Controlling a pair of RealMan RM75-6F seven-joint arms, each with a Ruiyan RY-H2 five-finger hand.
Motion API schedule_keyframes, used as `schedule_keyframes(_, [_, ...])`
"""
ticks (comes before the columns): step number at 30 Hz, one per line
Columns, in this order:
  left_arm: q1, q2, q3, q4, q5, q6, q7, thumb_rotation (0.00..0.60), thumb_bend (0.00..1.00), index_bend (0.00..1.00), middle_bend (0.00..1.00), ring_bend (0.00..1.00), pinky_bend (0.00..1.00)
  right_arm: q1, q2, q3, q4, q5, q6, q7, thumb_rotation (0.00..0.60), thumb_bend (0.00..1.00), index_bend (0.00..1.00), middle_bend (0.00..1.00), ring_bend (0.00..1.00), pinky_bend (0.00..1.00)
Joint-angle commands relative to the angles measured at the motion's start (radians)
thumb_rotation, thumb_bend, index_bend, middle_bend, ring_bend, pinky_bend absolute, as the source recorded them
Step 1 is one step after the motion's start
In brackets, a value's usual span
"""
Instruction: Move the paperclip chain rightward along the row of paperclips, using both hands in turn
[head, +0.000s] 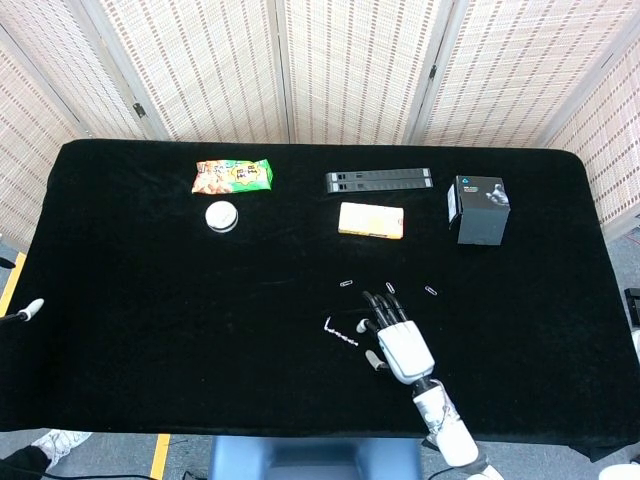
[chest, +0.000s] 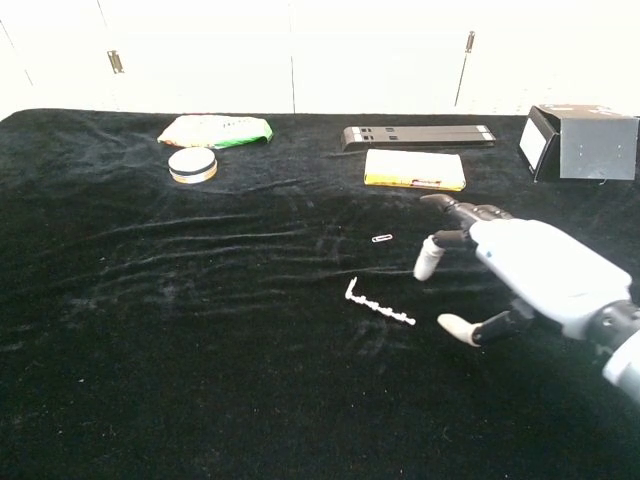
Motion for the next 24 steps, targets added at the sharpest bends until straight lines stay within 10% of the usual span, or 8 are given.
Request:
schedule_keyframes(1, [0.009, 0.006, -0.004, 0.017, -0.001, -0.005, -0.023, 0.6, 0.16, 0.07, 0.42, 0.34, 0.52, 0.016, -0.042, 0.007, 0.042, 0.017, -0.009, 0.0, 0.6, 0.34, 0.32, 0.0, 0.0, 0.0])
schedule_keyframes(24, [0.044, 0.007, -0.015, 0.106, 0.001, -0.04, -0.131, 0.6, 0.16, 0.07, 0.42, 0.34, 0.52, 0.089, -0.181, 0.056, 0.236, 0.074, -0.025, -0.001, 0.6, 0.34, 0.31, 0.0, 0.0, 0.0])
